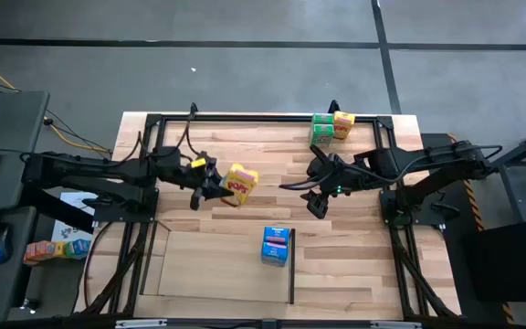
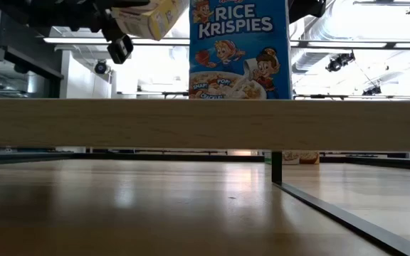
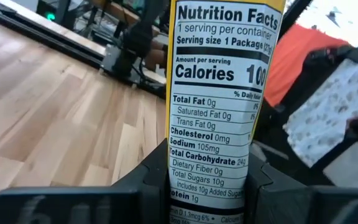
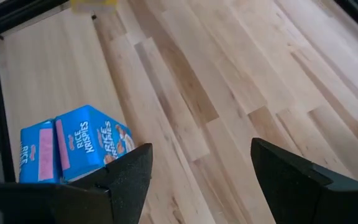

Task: Stack cereal on shelf
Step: Put the bottom yellow cereal box on the shelf

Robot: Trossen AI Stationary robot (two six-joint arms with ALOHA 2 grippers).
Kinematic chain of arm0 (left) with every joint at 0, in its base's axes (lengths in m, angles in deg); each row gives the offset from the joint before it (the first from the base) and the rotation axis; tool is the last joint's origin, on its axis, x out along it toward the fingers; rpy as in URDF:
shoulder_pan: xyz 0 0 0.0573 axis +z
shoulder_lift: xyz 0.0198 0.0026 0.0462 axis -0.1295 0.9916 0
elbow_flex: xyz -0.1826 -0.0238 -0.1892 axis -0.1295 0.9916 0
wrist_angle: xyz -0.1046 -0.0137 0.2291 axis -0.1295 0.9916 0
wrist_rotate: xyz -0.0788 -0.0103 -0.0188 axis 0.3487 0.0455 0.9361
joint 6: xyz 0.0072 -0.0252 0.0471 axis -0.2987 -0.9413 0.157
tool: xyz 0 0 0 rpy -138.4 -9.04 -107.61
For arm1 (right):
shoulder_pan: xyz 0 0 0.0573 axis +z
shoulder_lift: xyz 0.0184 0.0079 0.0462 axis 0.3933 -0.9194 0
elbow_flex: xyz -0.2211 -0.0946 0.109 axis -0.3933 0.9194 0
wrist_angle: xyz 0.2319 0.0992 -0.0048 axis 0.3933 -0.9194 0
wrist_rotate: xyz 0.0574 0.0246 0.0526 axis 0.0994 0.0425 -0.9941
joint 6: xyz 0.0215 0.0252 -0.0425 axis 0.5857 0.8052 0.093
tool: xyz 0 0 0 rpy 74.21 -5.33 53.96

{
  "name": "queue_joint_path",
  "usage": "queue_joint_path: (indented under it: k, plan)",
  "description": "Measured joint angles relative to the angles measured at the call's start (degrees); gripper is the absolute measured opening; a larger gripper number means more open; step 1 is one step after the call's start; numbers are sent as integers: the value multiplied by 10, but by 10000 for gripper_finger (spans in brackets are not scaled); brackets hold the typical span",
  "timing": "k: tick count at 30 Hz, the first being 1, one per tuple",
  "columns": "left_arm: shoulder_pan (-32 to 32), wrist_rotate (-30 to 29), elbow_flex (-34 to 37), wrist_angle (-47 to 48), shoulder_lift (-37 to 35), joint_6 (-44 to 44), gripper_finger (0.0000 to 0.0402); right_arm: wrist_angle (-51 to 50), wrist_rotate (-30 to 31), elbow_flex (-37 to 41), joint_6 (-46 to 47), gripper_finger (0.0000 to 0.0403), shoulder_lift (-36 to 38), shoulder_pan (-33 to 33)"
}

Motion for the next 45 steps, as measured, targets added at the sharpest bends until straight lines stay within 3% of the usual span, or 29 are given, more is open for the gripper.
queue_joint_path:
  k: [18,23,38,45]
  plan:
    - [-29,17,7,-98,49,48,88,22,30,0,50,264,0,0]
    - [-29,22,7,-99,50,58,88,22,32,0,58,264,0,-4]
    - [-29,47,7,-98,50,197,89,22,17,0,76,264,0,-4]
    - [-29,75,7,-98,50,194,89,22,15,1,76,264,0,-4]
